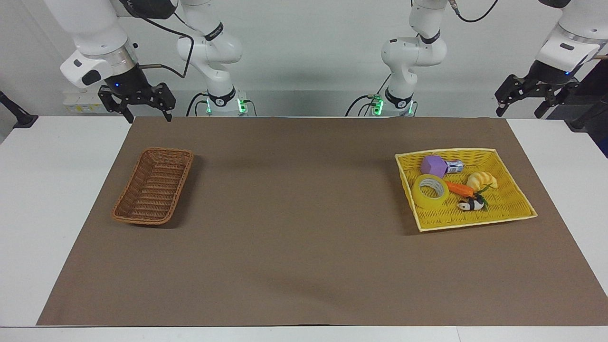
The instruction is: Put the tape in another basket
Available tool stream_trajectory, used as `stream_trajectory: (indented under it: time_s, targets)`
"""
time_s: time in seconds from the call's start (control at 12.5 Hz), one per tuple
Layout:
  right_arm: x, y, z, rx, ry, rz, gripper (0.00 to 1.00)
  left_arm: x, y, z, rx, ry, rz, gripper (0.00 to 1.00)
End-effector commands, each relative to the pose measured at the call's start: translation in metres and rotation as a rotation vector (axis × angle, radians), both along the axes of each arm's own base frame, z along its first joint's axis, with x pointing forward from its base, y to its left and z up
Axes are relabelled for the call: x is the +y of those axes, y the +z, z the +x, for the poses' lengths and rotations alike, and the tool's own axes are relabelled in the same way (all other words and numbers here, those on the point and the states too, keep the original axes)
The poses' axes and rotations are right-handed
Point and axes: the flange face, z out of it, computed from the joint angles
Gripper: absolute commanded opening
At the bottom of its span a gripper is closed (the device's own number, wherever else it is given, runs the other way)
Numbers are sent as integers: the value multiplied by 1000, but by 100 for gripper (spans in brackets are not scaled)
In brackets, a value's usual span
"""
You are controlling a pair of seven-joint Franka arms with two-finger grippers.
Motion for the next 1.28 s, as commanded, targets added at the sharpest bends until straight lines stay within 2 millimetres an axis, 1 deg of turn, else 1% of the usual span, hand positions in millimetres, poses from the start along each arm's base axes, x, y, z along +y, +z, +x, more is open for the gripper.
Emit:
stream_trajectory:
  time_s: [0.0,0.16,0.56,0.8,1.04,1.2]
  targets:
    - [0,4,0,4,-19,6,100,4,0,-8,-4,-4,-6,100]
    - [3,4,-1,4,-16,6,100,4,0,-8,-4,0,-7,100]
    - [2,4,-2,7,-18,4,100,4,0,-9,2,13,-8,100]
    - [2,4,-3,9,-18,4,100,-7,-1,-8,5,-7,-7,100]
    - [2,3,-3,10,-18,3,100,-7,0,-8,-12,-23,-11,100]
    - [1,2,-3,13,-19,3,100,-8,-14,-2,-24,-28,-10,100]
